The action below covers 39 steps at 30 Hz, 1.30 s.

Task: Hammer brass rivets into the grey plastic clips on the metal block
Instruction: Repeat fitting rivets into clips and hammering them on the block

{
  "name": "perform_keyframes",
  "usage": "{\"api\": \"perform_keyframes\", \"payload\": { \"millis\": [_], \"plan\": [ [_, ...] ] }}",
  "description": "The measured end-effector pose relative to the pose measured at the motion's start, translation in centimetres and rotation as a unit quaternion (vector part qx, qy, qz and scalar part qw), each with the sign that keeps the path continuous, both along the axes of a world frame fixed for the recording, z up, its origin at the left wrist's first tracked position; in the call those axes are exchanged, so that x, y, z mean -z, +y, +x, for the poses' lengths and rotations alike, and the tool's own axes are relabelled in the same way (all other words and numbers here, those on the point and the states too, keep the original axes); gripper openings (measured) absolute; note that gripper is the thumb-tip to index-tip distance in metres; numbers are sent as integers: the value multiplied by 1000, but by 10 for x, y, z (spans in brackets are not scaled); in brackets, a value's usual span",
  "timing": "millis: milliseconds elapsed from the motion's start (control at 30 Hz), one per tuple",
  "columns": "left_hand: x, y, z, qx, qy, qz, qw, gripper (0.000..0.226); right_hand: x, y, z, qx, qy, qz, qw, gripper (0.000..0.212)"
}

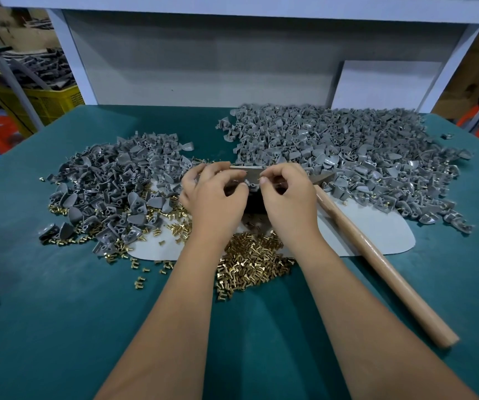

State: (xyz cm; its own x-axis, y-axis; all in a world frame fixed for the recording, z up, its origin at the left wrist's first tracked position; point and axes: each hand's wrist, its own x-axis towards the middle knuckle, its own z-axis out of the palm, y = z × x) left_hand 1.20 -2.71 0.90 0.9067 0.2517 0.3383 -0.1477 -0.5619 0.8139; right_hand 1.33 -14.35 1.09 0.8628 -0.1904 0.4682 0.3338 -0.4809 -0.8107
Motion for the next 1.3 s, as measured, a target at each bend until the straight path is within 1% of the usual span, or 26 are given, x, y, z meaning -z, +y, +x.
{"api": "perform_keyframes", "payload": {
  "millis": [100, 400, 567, 633, 767, 867, 1033, 1100, 1300],
  "plan": [
    [3, -1, 0, 6, 16, 35, 999, 9, -1, 0, 0, -8, 3, -43, 999, 14],
    [3, -1, 1, 3, 7, 32, 999, 12, 1, 0, 3, 1, -5, -98, 995, 11],
    [4, -1, 2, 2, 10, 27, 1000, 11, 1, -3, 8, -7, -26, -197, 980, 6],
    [4, -1, 3, -1, 11, 28, 1000, 12, 1, -3, 9, -14, -29, -214, 976, 5],
    [5, -1, 3, -2, 10, 29, 1000, 12, 2, -4, 10, -20, -37, -227, 973, 5],
    [7, -1, 4, -4, 10, 32, 999, 7, 4, -3, 11, -12, -38, -220, 975, 5],
    [8, 1, 5, -2, 10, 27, 1000, 9, 3, -2, 9, -10, -9, -130, 991, 10],
    [8, 1, 5, -3, 8, 26, 1000, 9, 2, -2, 8, -12, -8, -114, 993, 11],
    [8, 1, 5, -1, 12, 24, 1000, 11, 3, -1, 5, -8, -16, -143, 990, 7]
  ]
}}
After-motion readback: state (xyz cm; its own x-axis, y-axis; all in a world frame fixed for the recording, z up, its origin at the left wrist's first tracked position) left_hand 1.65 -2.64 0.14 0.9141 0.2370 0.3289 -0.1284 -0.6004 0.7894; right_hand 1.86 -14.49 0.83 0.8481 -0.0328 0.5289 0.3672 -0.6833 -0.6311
